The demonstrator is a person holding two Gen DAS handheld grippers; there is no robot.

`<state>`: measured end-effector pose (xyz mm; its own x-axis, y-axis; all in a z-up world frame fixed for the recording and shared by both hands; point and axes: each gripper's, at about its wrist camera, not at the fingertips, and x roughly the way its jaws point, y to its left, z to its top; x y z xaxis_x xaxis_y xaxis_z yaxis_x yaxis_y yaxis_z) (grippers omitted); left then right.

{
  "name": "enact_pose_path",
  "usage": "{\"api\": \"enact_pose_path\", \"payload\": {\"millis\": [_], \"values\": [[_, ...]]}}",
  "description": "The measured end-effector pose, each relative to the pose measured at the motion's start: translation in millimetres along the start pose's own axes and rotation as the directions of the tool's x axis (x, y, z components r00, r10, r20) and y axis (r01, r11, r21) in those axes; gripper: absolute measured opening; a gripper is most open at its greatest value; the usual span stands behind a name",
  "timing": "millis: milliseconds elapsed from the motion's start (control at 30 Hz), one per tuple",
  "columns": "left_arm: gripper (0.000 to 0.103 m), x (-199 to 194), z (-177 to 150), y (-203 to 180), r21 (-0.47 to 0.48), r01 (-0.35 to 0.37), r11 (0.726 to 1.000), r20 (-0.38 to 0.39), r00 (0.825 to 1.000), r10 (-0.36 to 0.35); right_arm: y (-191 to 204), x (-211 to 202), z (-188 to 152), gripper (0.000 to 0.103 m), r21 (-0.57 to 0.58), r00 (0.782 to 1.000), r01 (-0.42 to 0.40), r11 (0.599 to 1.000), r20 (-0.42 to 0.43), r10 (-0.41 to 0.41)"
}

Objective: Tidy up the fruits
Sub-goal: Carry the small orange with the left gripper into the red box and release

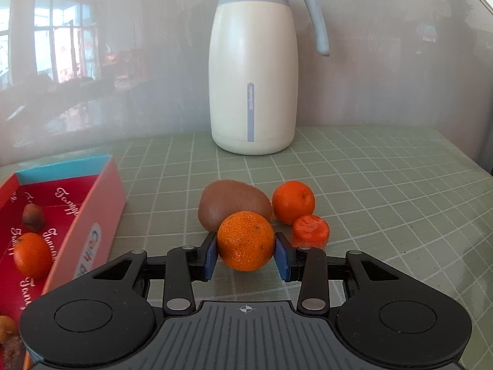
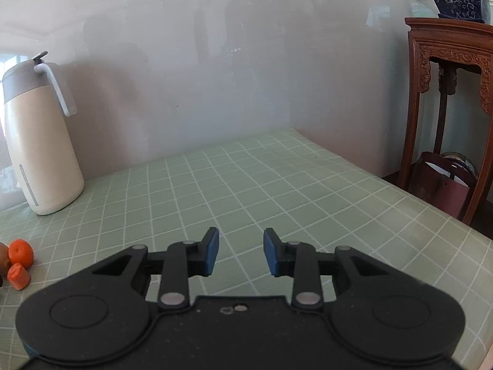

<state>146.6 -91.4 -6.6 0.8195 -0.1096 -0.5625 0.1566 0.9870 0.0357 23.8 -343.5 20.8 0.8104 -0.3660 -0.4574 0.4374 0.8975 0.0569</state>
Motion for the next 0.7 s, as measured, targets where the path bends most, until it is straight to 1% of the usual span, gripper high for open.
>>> {"api": "enact_pose_path", "payload": {"millis": [200,700], "values": [[0.039,-25,-2,12,-0.006,0.006,1.000,0.031,0.999,-0.005,11,-2,0,0.031,-0.005,1.000,-0.015,1.000,-0.003,0.015],[0.039,-59,-4,48,-0.029,-0.011,1.000,0.095,0.995,0.014,56,-8,0,0.032,-0.044,0.997,-0.078,0.996,-0.007,0.078]]}}
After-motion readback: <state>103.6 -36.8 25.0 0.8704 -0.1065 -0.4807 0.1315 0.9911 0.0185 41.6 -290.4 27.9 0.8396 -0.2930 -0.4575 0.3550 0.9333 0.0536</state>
